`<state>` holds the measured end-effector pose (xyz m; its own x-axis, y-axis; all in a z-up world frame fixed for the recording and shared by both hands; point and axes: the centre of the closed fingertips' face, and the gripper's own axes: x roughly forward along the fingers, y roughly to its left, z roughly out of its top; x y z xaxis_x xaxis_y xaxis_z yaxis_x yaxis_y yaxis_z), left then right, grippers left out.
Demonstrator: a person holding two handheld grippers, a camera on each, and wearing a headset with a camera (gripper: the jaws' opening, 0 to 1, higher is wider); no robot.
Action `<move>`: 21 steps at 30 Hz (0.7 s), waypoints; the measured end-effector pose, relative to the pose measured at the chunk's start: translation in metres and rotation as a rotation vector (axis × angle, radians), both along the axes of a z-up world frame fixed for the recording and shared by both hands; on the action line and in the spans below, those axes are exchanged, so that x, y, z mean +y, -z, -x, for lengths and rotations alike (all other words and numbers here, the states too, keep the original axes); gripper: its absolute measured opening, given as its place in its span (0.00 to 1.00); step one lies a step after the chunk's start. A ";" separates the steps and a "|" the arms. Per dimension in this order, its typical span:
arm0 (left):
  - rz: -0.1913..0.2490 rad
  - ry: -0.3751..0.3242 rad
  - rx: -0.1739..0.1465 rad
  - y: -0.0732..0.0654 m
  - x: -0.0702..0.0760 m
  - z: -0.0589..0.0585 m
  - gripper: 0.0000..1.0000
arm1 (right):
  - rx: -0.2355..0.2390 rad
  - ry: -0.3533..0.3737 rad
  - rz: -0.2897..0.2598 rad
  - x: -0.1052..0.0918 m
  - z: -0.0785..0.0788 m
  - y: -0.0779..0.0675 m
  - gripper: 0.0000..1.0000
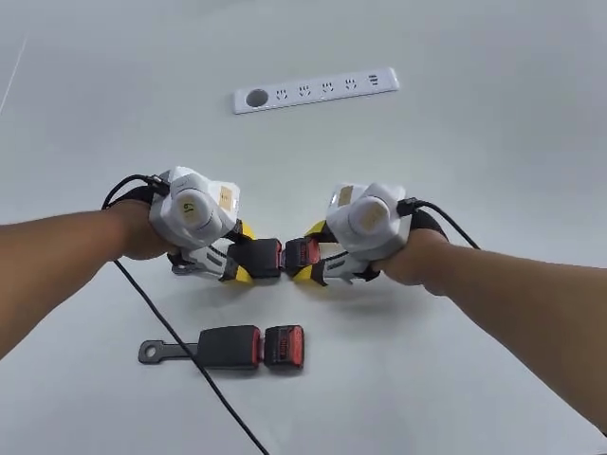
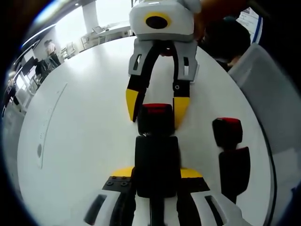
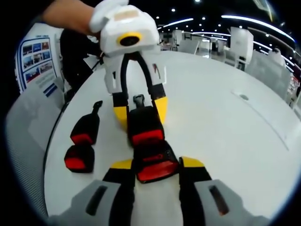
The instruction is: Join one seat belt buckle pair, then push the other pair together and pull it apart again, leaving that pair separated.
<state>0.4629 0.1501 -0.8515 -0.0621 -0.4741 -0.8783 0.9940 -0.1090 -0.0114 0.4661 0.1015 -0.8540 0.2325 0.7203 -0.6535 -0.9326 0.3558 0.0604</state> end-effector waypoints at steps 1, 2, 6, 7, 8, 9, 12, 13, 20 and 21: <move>0.000 -0.002 0.001 0.000 0.000 0.000 0.34 | -0.001 -0.002 0.002 0.000 0.000 0.000 0.35; 0.000 -0.005 0.002 0.000 0.000 0.000 0.34 | -0.003 -0.005 0.004 0.000 0.000 0.000 0.35; -0.003 -0.010 0.004 0.000 0.000 0.000 0.34 | -0.008 -0.014 0.014 0.000 -0.001 0.000 0.35; -0.004 -0.011 0.004 0.000 0.000 0.000 0.34 | -0.008 -0.015 0.015 0.000 -0.001 0.000 0.35; -0.003 -0.012 0.004 0.000 0.000 0.000 0.34 | -0.008 -0.017 0.017 0.000 -0.001 0.000 0.35; -0.004 -0.014 0.005 0.000 0.000 0.000 0.34 | -0.008 -0.021 0.021 0.000 -0.001 0.000 0.36; -0.004 -0.018 0.006 0.000 0.000 0.000 0.34 | -0.009 -0.026 0.023 0.000 -0.001 0.001 0.36; -0.003 -0.018 0.006 0.000 0.000 0.000 0.34 | -0.008 -0.025 0.023 -0.001 -0.001 0.001 0.36; -0.007 -0.028 0.007 0.000 0.000 0.000 0.34 | -0.007 -0.033 0.028 -0.002 -0.002 0.001 0.36; -0.007 -0.028 0.007 0.000 0.000 0.000 0.34 | -0.008 -0.033 0.028 -0.002 -0.001 0.001 0.36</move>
